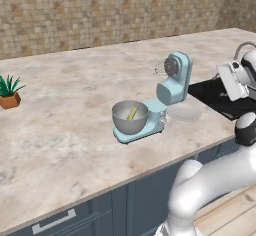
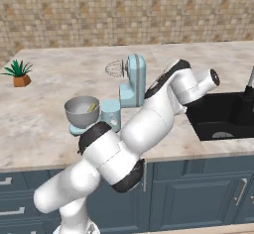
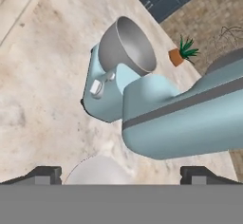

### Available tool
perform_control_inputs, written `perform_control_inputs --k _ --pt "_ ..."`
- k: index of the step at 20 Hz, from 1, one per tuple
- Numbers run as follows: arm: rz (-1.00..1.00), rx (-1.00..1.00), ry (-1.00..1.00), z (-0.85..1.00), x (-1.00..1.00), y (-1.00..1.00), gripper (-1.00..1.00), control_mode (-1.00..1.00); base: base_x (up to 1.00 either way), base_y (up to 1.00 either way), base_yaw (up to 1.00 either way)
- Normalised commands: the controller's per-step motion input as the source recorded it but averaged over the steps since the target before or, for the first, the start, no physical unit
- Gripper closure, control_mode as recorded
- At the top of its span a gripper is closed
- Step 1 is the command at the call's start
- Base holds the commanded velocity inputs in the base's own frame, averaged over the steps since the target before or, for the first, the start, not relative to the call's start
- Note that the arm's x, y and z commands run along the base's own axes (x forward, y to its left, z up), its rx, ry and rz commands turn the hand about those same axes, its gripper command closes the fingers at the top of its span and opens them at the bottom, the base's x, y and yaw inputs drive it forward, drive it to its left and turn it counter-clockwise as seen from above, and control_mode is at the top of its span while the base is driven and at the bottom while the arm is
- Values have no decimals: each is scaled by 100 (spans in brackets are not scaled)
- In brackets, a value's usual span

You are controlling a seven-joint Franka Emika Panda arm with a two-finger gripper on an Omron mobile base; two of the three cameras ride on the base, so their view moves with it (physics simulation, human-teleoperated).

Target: Add butter and sugar cubes to the stand mixer bowl and then turn on the stand mixer to begin making frosting.

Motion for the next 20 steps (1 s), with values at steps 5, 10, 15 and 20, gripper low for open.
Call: perform_control_inputs --k 5,10,15,20 --pt "0 0 0 -26 16 10 -100 -100 0 0 0" --pt "0 -1 0 -22 -2 24 -100 -100 0 0 0" --pt "-3 -3 0 -17 0 37 -100 -100 0 0 0" --pt "-5 0 0 -7 1 18 -100 -100 0 0 0"
